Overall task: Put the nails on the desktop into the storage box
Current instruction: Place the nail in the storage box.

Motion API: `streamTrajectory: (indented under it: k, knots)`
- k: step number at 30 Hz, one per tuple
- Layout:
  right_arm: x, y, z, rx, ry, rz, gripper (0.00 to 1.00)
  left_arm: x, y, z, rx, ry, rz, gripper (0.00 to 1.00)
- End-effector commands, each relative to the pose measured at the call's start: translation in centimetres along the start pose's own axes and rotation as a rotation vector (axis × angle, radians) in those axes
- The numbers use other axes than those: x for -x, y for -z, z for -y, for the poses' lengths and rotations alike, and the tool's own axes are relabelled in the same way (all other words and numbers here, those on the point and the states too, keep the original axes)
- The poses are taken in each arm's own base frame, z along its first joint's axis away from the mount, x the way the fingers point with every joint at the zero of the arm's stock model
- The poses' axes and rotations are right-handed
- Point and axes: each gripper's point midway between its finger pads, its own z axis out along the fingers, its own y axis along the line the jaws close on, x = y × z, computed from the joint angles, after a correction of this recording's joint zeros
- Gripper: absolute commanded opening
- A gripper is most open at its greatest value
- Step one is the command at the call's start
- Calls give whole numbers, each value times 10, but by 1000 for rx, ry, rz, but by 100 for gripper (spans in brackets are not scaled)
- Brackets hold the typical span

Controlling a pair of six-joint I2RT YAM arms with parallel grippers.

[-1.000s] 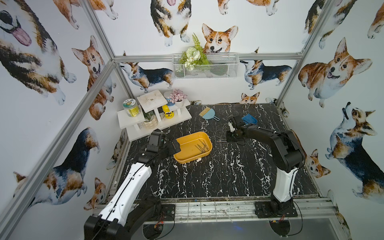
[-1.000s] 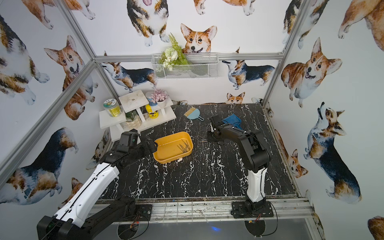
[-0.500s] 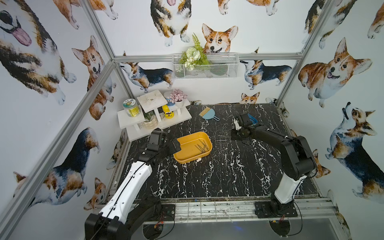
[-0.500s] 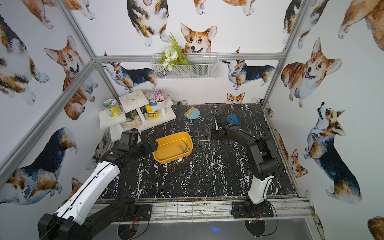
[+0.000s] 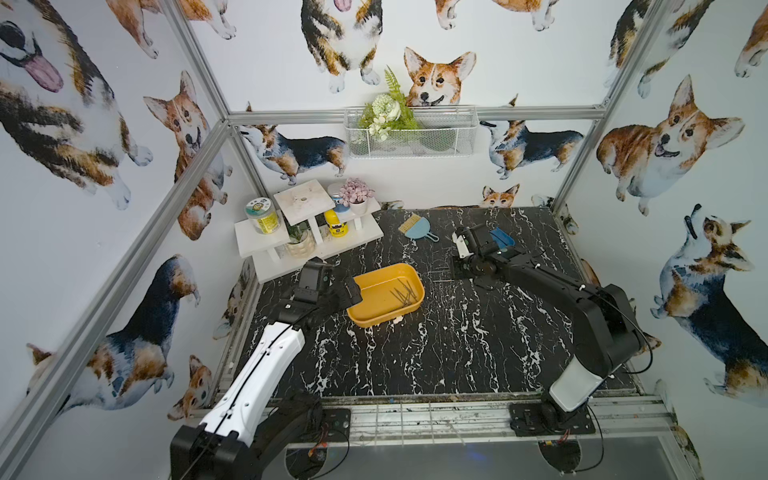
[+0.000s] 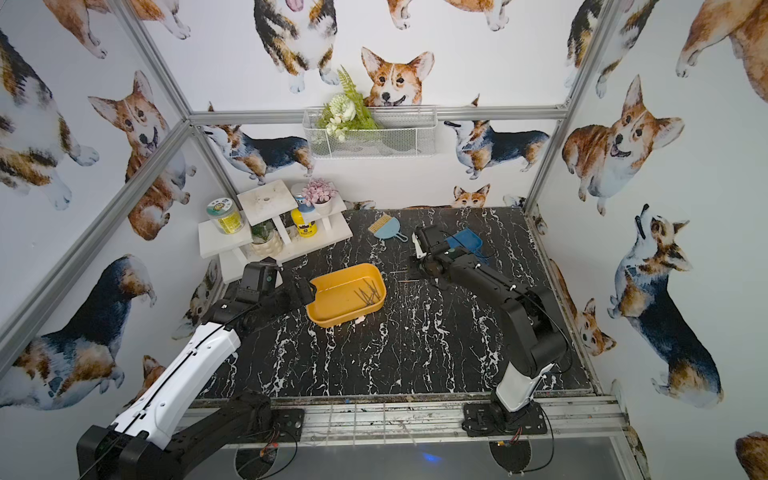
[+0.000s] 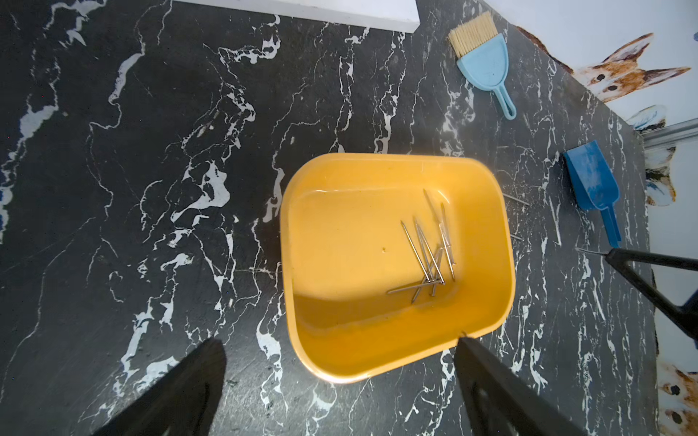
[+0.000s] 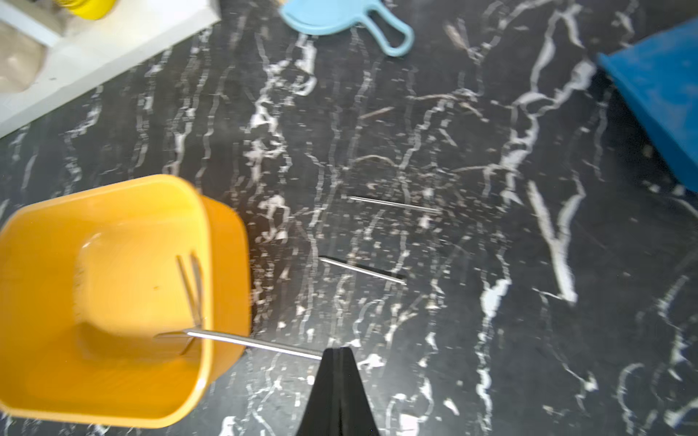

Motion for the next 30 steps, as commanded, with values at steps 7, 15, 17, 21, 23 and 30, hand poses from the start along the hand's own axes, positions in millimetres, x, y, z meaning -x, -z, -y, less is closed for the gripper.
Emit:
streamTrajectory:
  k: [7,15,17,21,23,30]
  knots:
    - [-6,-14,-92,99,80,-38,0,-1,-1,-3,6,-2,12,100]
    - [-11,-51,-127,129,105,-92,1,0,5,-2,-8,-3,30,100]
    - [-8,-56,-131,126,108,-101,12,0,4,-1,-10,-3,27,100]
    - [7,-50,-137,137,108,-67,35,8,4,5,-11,-15,22,100]
    - [13,-44,-140,142,111,-48,41,14,7,9,-12,-21,31,100]
    - [34,-13,-130,109,147,18,50,33,17,27,-34,-55,68,100]
